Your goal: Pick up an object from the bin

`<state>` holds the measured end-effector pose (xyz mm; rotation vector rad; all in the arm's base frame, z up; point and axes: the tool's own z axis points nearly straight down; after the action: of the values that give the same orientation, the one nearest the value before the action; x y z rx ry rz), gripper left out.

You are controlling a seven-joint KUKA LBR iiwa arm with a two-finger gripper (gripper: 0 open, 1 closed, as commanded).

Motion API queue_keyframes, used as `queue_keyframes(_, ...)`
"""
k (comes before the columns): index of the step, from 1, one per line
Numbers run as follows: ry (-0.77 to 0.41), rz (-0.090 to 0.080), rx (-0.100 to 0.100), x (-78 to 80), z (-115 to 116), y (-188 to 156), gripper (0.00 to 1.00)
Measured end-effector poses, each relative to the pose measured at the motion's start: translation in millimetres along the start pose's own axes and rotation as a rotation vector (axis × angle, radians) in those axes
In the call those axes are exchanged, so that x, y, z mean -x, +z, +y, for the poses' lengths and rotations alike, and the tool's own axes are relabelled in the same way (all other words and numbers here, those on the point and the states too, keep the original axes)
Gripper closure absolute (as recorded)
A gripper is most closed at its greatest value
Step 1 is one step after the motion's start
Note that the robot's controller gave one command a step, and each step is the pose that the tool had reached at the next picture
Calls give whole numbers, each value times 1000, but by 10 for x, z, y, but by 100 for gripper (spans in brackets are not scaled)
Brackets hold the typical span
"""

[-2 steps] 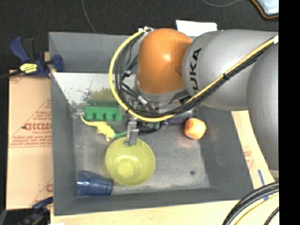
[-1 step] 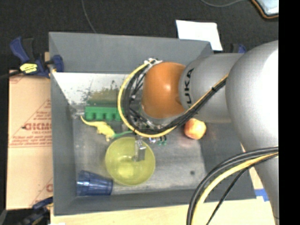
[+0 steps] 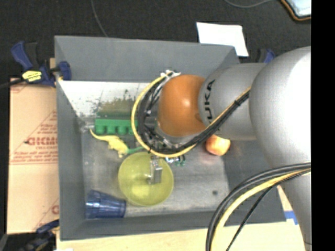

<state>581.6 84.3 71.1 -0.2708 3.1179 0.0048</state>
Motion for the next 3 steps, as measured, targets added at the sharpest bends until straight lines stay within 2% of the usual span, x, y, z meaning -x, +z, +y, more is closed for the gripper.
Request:
queue_keyframes(2,8,-1,1,13,-8,-9,0)
queue_keyframes(3,15,-7,4,51,-10,-29,100)
